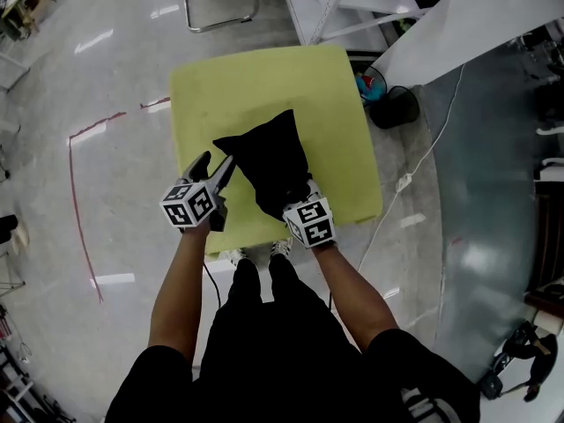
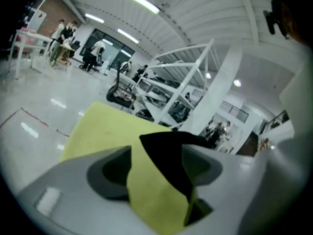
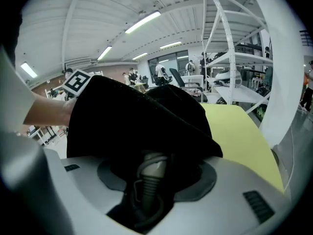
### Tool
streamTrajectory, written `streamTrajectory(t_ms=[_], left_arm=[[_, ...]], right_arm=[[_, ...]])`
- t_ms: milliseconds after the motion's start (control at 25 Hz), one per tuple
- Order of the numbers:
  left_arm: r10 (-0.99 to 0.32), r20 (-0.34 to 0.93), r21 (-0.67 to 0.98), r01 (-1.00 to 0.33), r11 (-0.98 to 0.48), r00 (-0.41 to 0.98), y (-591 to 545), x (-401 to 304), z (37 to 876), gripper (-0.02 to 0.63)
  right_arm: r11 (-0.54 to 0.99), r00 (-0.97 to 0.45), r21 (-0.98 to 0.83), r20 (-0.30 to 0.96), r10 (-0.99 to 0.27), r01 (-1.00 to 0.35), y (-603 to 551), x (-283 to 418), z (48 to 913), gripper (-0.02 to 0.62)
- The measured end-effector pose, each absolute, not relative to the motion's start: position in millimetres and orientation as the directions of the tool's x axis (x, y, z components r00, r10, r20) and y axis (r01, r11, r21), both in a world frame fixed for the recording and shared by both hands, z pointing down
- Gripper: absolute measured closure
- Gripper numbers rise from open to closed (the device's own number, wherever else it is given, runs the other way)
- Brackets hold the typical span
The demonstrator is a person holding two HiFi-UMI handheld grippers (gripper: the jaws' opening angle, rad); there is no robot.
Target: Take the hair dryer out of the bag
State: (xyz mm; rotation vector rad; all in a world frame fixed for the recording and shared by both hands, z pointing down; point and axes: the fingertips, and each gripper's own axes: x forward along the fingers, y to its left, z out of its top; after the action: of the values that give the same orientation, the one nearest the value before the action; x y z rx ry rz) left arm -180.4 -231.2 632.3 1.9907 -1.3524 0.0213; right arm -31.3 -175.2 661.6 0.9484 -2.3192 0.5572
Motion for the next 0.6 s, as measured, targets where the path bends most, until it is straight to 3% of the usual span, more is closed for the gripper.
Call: streamTrajectory(t_ms=[120,240,440,480,600], left_arm=[[-0.812,0.302,0.699,-0.695,-0.169,0.500,-236.0,-178.3,625.5,0.290],[-0.838,0.129,0.859,-0.482,-0.173,0.531,-239.8,-181.6,608.5,0.291],[-0.857,0.031,0.931,-0.327,-0.163,0.514,-245.2,-189.1,596.5,0.305],[-0.864,0.023,0.934,-0.318,-0.161,0.504,-246.4,-191.0,594.3,0.345],[-0.872,0.019,0.936,-0.315,-0.156,0.489,-248.4,-192.6,589.8,0.545]], right_arm=[[0.674,-0.604,-0.158,0.619,-0.502,-0.722,-172.7,-35.0,651.0,0.385],[0.692,-0.624,-0.151,0.596,-0.505,-0.706,-173.8,-37.1,640.1,0.385],[0.736,-0.664,-0.148,0.572,-0.481,-0.661,-169.6,-41.9,630.4,0.385],[0.740,-0.668,-0.149,0.570,-0.478,-0.656,-168.7,-42.1,629.3,0.385],[0.743,-0.675,-0.153,0.564,-0.475,-0.651,-166.9,-42.8,628.3,0.387]])
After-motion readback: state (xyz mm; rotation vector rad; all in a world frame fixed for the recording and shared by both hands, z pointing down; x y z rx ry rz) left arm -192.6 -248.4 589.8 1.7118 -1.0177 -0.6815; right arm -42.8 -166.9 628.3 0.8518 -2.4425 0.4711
